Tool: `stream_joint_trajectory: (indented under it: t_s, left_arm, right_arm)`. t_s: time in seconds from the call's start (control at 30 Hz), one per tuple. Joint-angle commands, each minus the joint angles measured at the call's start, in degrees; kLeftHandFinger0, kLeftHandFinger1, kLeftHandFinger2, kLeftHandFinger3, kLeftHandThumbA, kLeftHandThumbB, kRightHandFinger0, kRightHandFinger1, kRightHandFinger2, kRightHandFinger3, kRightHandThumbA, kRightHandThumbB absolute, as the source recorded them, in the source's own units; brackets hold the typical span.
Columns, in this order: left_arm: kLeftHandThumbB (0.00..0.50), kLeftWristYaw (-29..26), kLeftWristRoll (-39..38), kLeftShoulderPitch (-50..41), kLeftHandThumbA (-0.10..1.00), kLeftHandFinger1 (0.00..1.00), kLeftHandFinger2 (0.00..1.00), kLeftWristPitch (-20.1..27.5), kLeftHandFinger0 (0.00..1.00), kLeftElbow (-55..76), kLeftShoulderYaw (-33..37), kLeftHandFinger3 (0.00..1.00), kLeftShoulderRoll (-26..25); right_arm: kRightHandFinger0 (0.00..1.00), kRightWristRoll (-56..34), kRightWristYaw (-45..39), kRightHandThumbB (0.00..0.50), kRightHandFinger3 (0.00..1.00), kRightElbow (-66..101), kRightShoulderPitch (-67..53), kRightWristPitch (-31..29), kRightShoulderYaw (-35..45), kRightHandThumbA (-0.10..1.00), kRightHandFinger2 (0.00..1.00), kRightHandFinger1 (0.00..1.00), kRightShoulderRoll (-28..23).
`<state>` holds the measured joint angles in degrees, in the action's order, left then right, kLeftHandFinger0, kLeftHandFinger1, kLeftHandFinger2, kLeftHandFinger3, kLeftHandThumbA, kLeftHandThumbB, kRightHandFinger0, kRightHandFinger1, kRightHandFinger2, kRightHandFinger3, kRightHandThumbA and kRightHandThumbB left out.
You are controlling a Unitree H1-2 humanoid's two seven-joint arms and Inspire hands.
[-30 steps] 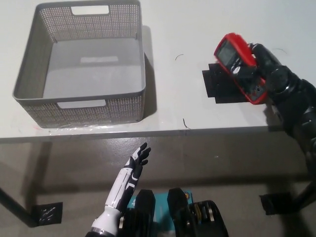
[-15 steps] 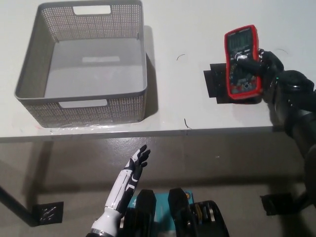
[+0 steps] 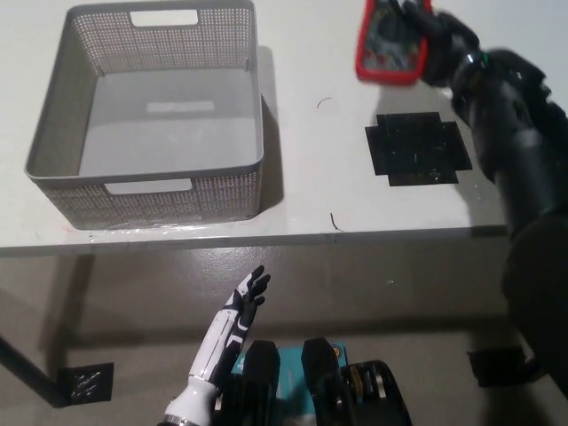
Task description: Use the right hand to pick up a multimeter on the right side and put it into a container on the left side
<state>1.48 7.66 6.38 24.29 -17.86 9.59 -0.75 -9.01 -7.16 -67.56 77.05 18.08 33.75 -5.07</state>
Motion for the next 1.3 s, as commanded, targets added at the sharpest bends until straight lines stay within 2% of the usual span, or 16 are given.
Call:
stream_joint_trajectory:
  t_s: [0.0, 0.23, 0.4, 0.7, 0.73, 0.77, 0.8, 0.83, 0.87, 0.9, 1.0, 1.03, 1.13, 1.17, 1.2, 1.27]
  left_arm:
    - [0.452, 0.36, -0.89, -0.47, 1.00, 1.00, 1.00, 2.64, 1.00, 1.05, 0.60, 1.00, -0.20]
    - [0.451, -0.03, 0.32, -0.86, 1.00, 1.00, 1.00, 2.64, 1.00, 0.96, 0.93, 1.00, -0.52]
    - [0.449, 0.79, -0.58, -1.29, 1.00, 1.00, 1.00, 2.64, 1.00, 0.56, 1.34, 1.00, -0.15]
    - [0.452, 0.78, 0.74, -1.43, 1.00, 1.00, 1.00, 2.64, 1.00, 1.44, 2.51, 1.00, -0.77]
    - [0.459, 0.73, 1.23, -1.40, 1.00, 1.00, 1.00, 2.64, 1.00, 1.58, 2.68, 1.00, -0.91]
    - [0.463, 0.84, 1.51, -1.49, 1.00, 1.00, 1.00, 2.64, 1.00, 1.78, 2.79, 1.00, -1.03]
    - [0.471, 1.10, 1.37, -1.48, 1.00, 1.00, 1.00, 2.64, 1.00, 1.87, 2.90, 1.00, -1.02]
    - [0.479, 1.35, 1.02, -1.45, 1.00, 1.00, 1.00, 2.38, 1.00, 1.97, 2.99, 1.00, -0.83]
    - [0.483, 1.66, 0.53, -1.61, 1.00, 1.00, 1.00, 1.90, 1.00, 2.28, 3.11, 1.00, -0.54]
    - [0.484, 1.70, 0.49, -1.70, 1.00, 1.00, 1.00, 1.79, 1.00, 2.44, 3.25, 1.00, -0.40]
    - [0.479, 1.52, 1.01, -1.61, 1.00, 1.00, 1.00, 2.15, 1.00, 2.48, 3.39, 1.00, -0.43]
    - [0.489, 1.58, 1.07, -1.63, 1.00, 1.00, 1.00, 1.78, 1.00, 2.73, 3.42, 1.00, -0.53]
    - [0.496, 1.98, 0.70, -1.49, 1.00, 1.00, 1.00, 1.31, 1.00, 3.11, 3.56, 1.00, -0.51]
    - [0.497, 2.04, 0.73, -1.48, 1.00, 1.00, 1.00, 1.30, 1.00, 3.14, 3.58, 1.00, -0.55]
    - [0.500, 2.08, 0.90, -1.52, 1.00, 1.00, 1.00, 1.13, 1.00, 3.35, 3.62, 1.00, -0.56]
    - [0.493, 2.41, 0.80, -1.73, 1.00, 1.00, 1.00, 0.57, 1.00, 3.81, 3.86, 1.00, -0.42]
  right_arm:
    - [0.00, -14.95, -7.56, 0.132, 1.00, 11.85, 14.80, 8.85, 2.66, -0.10, 0.55, 0.06, 3.13]
    - [0.00, -17.75, -5.72, 0.136, 1.00, 13.36, 17.14, 8.85, 0.82, -0.10, 0.64, 0.08, 7.03]
    - [0.00, -15.72, -5.98, 0.114, 1.00, 11.90, 18.22, 8.32, -2.14, -0.10, 0.57, 0.07, 9.91]
    - [0.00, -10.80, -0.81, 0.139, 1.00, -1.16, 19.45, -1.42, -7.14, -0.10, 0.67, 0.11, 13.13]
    - [0.00, -9.08, 1.00, 0.182, 0.71, -3.14, 19.56, -2.49, -8.65, -0.10, 0.65, 0.09, 13.56]
    - [0.00, -8.27, 2.13, 0.161, 0.51, -4.47, 19.63, -3.20, -9.73, -0.10, 0.65, 0.10, 13.77]
    - [0.00, -7.25, 2.39, 0.147, 0.54, -6.07, 19.57, -4.13, -11.33, -0.10, 0.66, 0.11, 13.94]
    - [0.00, -6.44, 2.27, 0.153, 1.00, -7.32, 19.40, -5.03, -12.87, -0.10, 0.75, 0.20, 13.91]
    - [0.00, -5.30, 2.11, 0.149, 1.00, -8.49, 18.99, -6.24, -14.58, -0.10, 0.73, 0.17, 13.90]
    - [0.00, -4.97, 2.20, 0.149, 0.97, -8.91, 18.80, -6.94, -15.41, -0.10, 0.73, 0.17, 13.87]
    - [0.00, 0.10, 3.36, 0.151, 0.40, -10.75, 17.67, -10.77, -22.17, -0.10, 0.66, 0.14, 14.34]
    - [0.00, 1.60, 4.23, 0.151, 0.38, -10.97, 17.55, -11.10, -24.35, -0.10, 0.74, 0.19, 14.49]
    - [0.00, 9.69, 8.10, 0.172, 0.63, -11.39, 16.89, -13.77, -34.57, -0.10, 0.85, 0.40, 14.93]
    - [0.01, 10.35, 8.77, 0.138, 0.88, -11.49, 16.83, -13.69, -35.82, -0.10, 0.87, 0.48, 15.10]
    - [0.04, 10.32, 9.82, 0.151, 1.00, -11.58, 16.81, -13.48, -37.07, -0.10, 0.90, 0.54, 15.35]
    - [0.05, 10.35, 10.83, 0.130, 1.00, -11.69, 16.70, -13.45, -38.68, -0.10, 0.92, 0.60, 15.55]
